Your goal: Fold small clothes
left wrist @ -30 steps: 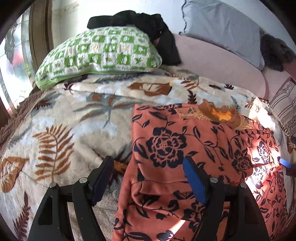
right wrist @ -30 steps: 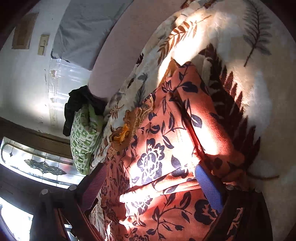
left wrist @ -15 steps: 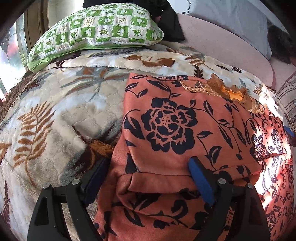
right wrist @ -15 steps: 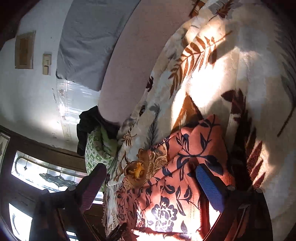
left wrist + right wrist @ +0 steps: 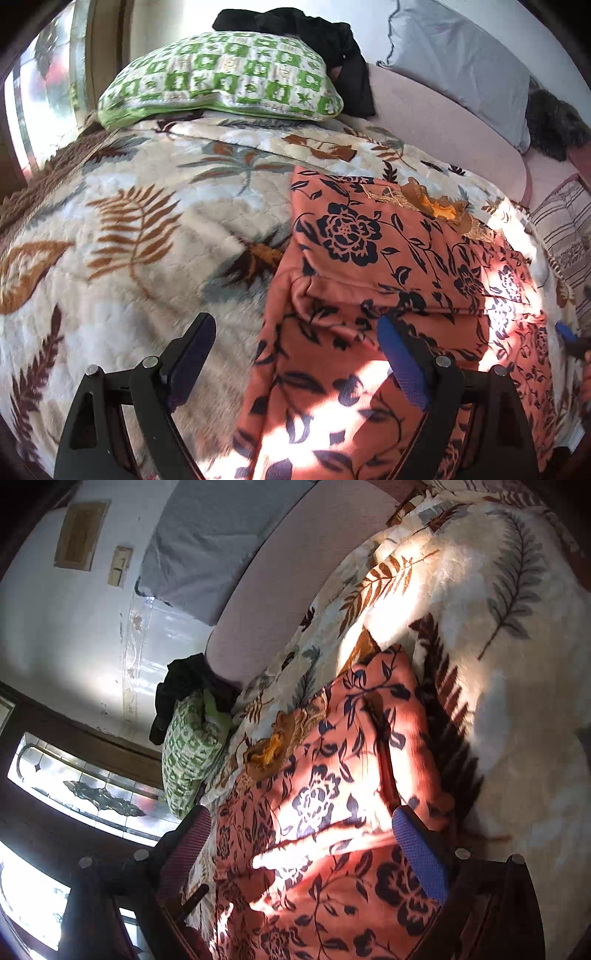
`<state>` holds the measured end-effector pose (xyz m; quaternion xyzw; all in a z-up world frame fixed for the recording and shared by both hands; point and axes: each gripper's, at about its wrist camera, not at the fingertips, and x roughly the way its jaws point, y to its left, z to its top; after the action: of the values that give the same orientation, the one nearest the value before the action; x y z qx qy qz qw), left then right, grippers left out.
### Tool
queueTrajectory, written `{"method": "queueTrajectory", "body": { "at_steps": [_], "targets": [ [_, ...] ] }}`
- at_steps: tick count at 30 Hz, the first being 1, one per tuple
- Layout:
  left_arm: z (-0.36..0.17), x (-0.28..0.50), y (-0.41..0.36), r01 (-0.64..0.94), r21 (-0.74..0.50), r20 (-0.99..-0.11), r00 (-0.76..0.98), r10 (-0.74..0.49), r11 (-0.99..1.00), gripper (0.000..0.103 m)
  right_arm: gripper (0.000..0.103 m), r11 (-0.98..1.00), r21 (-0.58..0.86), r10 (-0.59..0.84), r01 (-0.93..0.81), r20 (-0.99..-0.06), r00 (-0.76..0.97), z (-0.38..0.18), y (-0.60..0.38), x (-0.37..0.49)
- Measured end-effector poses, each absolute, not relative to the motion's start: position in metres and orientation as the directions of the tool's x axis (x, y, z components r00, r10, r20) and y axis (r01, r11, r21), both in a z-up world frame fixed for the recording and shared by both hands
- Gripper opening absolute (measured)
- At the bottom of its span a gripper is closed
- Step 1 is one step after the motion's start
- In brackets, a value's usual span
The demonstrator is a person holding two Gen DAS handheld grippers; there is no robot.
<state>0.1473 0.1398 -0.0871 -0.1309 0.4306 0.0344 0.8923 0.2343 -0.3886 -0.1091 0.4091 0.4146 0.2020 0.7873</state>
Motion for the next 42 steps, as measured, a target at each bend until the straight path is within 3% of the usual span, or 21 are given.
{"method": "queueTrajectory", "body": {
  "at_steps": [3, 8, 14, 19, 24, 30, 33, 41, 42],
  "targets": [
    [-0.088, 0.106, 0.161, -0.210, -0.288, -0.794, 0.597, -0.111, 0.934, 0.089, 0.100, 0.627, 0.779, 0.646, 0.014, -0.530, 0.550, -0.111, -0.386, 0.176],
    [-0.099, 0.054, 0.167, -0.212, -0.314, -0.814, 0.562, -0.147, 0.925, 0.089, 0.100, 0.691, 0.717, 0.580, 0.095, -0.628, 0.519, -0.127, -0.401, 0.106],
    [-0.121, 0.033, 0.156, -0.216, -0.323, -0.860, 0.473, -0.191, 0.921, 0.089, 0.100, 0.668, 0.719, 0.574, 0.191, -0.661, 0.484, -0.143, -0.413, 0.057],
    [-0.124, 0.026, 0.136, -0.145, -0.197, -0.887, 0.447, -0.114, 0.970, 0.089, 0.100, 0.684, 0.700, 0.575, 0.204, -0.690, 0.440, -0.154, -0.408, 0.040],
    [-0.104, 0.022, 0.138, -0.139, -0.276, -0.836, 0.523, -0.166, 0.951, 0.089, 0.100, 0.693, 0.700, 0.576, 0.173, -0.681, 0.452, -0.145, -0.407, 0.032],
    [-0.085, 0.060, 0.138, -0.144, -0.338, -0.775, 0.603, -0.189, 0.930, 0.089, 0.100, 0.621, 0.782, 0.626, 0.057, -0.539, 0.563, -0.104, -0.418, 0.103],
    [-0.080, 0.089, 0.123, -0.109, -0.345, -0.756, 0.621, -0.207, 0.932, 0.089, 0.100, 0.605, 0.793, 0.623, 0.071, -0.527, 0.578, -0.103, -0.425, 0.169],
    [-0.062, 0.185, 0.075, 0.023, -0.333, -0.699, 0.665, -0.263, 0.943, 0.089, 0.099, 0.712, 0.688, 0.573, 0.143, -0.686, 0.448, -0.146, -0.419, 0.302],
    [-0.062, 0.198, 0.070, 0.037, -0.329, -0.695, 0.668, -0.268, 0.944, 0.089, 0.095, 0.717, 0.687, 0.587, 0.120, -0.687, 0.428, -0.152, -0.414, 0.307]
  ]
}}
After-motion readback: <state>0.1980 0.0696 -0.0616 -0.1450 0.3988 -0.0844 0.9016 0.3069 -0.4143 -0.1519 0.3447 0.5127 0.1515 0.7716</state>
